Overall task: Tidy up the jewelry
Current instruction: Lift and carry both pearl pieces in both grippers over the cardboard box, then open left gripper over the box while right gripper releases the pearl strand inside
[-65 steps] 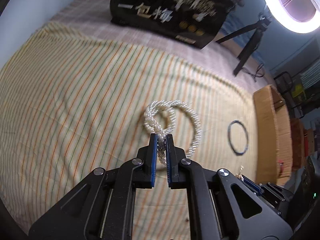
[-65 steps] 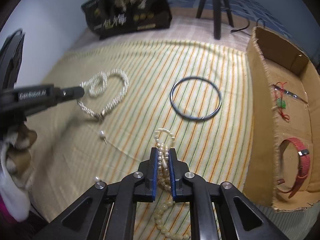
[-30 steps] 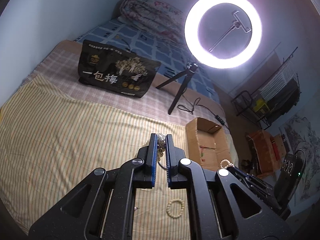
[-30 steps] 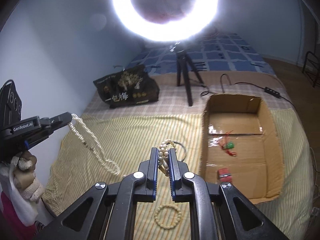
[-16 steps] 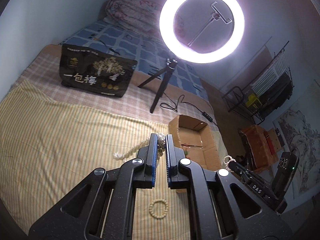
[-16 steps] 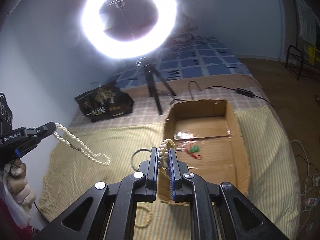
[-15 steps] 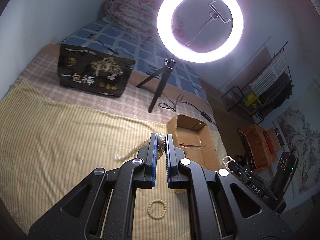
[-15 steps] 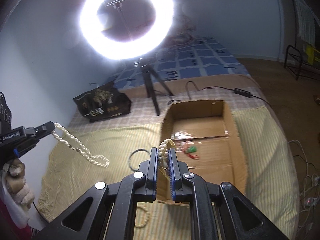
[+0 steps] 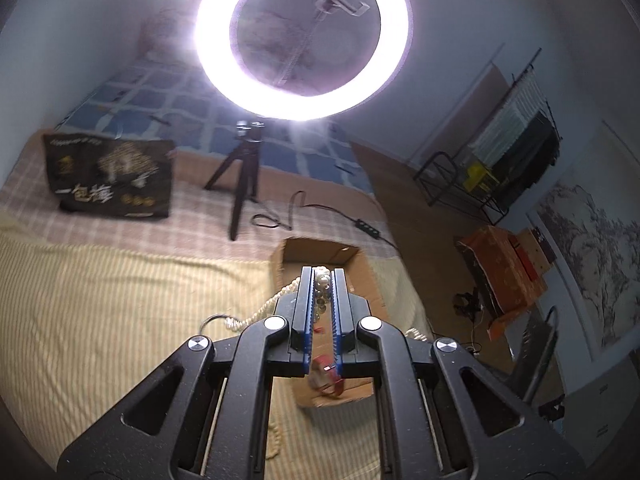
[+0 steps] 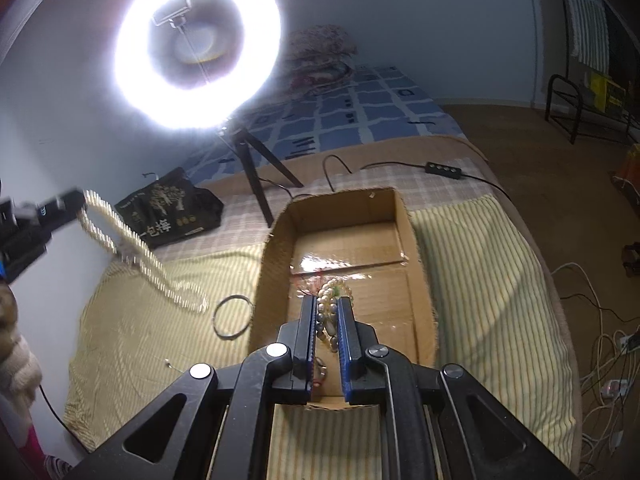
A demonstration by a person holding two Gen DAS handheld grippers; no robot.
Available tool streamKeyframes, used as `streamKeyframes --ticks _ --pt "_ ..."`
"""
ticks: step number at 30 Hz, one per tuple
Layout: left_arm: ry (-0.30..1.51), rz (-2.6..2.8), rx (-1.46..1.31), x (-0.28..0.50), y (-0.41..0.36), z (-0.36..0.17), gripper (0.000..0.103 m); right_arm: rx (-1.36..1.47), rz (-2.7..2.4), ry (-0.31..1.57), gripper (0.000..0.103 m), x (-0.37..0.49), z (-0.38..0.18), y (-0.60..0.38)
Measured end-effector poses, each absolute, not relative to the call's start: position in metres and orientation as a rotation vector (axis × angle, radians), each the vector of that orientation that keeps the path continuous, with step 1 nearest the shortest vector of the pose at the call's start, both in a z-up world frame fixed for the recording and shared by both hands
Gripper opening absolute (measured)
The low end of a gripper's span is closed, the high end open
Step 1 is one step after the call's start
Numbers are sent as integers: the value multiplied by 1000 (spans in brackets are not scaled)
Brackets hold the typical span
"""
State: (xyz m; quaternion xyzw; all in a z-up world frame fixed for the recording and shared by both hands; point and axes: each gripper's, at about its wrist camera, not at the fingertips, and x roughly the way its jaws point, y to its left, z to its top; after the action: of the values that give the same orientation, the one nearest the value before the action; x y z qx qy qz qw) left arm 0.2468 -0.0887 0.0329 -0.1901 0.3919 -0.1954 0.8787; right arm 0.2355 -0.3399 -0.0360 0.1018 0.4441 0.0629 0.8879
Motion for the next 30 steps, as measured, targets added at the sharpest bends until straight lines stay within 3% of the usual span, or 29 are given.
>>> streamKeyframes --ticks 13,30 --pt "858 -496 -299 297 -186 31 5 217 120 984 7 242 -59 -349" --pt "996 -487 -223 348 -263 -43 5 286 73 1060 7 255 -99 -376"
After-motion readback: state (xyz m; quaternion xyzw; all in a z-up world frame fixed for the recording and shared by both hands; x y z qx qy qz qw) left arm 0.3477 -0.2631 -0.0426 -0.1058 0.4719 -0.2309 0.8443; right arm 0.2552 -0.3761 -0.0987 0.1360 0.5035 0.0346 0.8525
